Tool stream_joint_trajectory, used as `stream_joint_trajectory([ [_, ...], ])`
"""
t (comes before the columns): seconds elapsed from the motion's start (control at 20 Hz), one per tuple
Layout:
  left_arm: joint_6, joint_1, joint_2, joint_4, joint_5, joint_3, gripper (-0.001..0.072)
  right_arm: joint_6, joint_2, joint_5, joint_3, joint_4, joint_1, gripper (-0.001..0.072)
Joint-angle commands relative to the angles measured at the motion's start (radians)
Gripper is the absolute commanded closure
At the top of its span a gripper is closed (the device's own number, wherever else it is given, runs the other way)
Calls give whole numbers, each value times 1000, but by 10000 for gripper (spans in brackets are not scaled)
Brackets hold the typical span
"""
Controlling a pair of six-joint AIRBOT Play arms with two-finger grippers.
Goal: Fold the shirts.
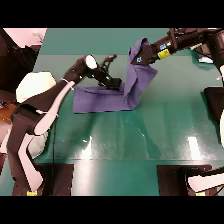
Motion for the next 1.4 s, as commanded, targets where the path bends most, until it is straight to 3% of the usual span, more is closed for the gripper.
stream_joint_trajectory([
  [0.0,9,90,92,86,-56,6,686,-18,-7,-41,0,2,27,701],
  [0.25,35,281,255,97,-124,7,685,-81,-89,-125,0,3,160,699],
  [0.4,51,376,344,96,-157,7,685,-147,-206,-342,1,3,303,672],
  [0.5,52,425,397,97,-182,7,685,-177,-315,-483,48,2,399,423],
  [0.65,52,476,452,97,-211,8,685,-177,-410,-599,105,2,477,202],
  [0.7,52,488,467,96,-220,8,685,-177,-391,-616,72,1,477,185],
  [0.8,53,490,479,102,-234,8,685,-177,-312,-569,-15,-21,431,185],
  [1.05,53,489,480,95,-265,8,685,-172,-119,-286,-219,-113,166,185],
  [1.2,53,489,480,93,-264,8,684,-131,-47,-252,-384,-105,-9,181],
  [1.25,53,489,480,93,-262,8,684,-122,-33,-262,-441,-84,-66,150],
  [1.3,53,488,480,94,-259,8,684,-119,-31,-267,-489,-42,-112,25],
  [1.35,61,485,480,93,-257,8,685,-119,-35,-272,-537,20,-159,-3],
])
